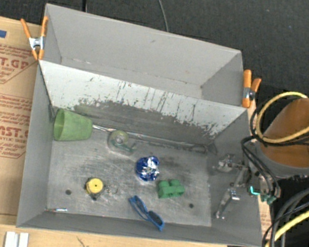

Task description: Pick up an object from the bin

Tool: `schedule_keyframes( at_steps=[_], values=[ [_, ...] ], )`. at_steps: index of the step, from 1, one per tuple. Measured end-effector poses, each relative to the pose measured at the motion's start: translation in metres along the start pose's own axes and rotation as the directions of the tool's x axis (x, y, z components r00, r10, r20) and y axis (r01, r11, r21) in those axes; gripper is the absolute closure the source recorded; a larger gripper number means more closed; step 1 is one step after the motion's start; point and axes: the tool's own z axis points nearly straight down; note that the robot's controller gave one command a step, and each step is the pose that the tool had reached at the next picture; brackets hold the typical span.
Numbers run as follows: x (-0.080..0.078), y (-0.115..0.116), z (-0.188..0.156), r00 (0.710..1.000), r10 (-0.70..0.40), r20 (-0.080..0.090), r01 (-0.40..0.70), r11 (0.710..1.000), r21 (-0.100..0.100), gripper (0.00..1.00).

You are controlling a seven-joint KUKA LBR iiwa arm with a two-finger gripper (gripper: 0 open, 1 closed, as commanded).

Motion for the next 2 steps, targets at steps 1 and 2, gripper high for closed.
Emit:
schedule_keyframes(
  at_steps=[1,2],
  values=[
    [-0.0205,0.0844,0.0684,0.985,-0.173,0.014,0.173,0.985,0.004,0.00],
    [-0.0220,0.0827,0.0660,0.985,-0.170,0.020,0.170,0.986,0.006,1.00]
  ],
)
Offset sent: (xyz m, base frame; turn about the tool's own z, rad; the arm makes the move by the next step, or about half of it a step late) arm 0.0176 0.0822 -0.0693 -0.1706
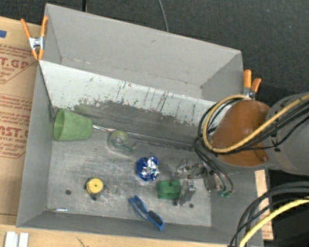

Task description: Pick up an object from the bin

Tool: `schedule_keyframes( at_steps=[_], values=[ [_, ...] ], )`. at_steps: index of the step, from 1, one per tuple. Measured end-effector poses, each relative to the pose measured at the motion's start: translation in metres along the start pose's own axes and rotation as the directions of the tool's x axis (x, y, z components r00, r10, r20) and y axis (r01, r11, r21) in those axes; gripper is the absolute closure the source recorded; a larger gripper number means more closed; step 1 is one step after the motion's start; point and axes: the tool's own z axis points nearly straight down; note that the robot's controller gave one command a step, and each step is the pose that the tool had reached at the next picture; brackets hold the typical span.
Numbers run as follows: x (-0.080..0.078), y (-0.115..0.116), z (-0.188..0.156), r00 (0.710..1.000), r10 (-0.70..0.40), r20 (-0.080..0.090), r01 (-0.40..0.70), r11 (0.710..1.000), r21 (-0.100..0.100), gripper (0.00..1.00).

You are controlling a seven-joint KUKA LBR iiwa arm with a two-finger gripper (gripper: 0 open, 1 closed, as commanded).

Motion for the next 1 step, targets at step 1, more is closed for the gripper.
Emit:
schedule_keyframes(
  at_steps=[1],
  values=[
    [-0.0017,0.0021,-0.1419,1.000,-0.007,-0.003,0.007,1.000,-0.001,1.00]
  ],
)
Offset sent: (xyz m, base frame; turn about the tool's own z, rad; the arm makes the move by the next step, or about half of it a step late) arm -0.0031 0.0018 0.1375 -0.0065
